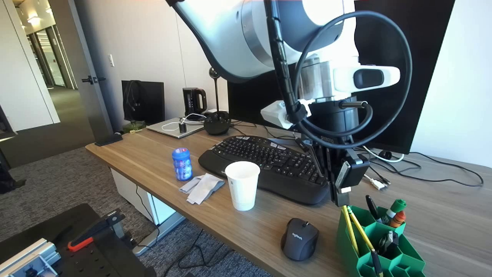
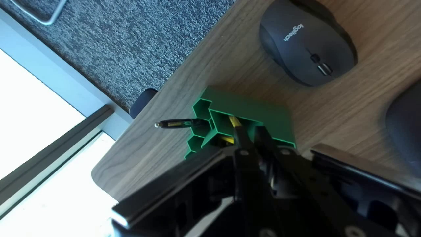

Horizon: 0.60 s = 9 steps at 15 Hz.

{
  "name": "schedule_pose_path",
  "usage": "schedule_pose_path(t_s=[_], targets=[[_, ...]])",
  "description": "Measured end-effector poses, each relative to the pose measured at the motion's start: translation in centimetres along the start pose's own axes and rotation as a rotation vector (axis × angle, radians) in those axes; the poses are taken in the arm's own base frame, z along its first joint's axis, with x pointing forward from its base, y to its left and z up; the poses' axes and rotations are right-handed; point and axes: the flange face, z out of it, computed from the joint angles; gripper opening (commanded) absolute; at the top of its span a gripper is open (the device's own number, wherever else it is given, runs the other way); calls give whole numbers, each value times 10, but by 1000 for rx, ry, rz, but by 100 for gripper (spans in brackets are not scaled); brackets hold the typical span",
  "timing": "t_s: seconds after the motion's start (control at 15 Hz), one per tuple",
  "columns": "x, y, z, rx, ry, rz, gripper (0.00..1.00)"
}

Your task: Pick up the pencil and put it in the cup

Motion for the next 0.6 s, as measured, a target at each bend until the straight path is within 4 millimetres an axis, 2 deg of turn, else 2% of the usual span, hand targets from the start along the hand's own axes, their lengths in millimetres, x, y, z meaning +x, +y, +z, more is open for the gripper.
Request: schedule_pose_path(t_s=[0.33, 0.6], targets=[[1, 0, -6, 7, 7, -6, 2], [1, 4, -22, 26, 22, -25, 2]])
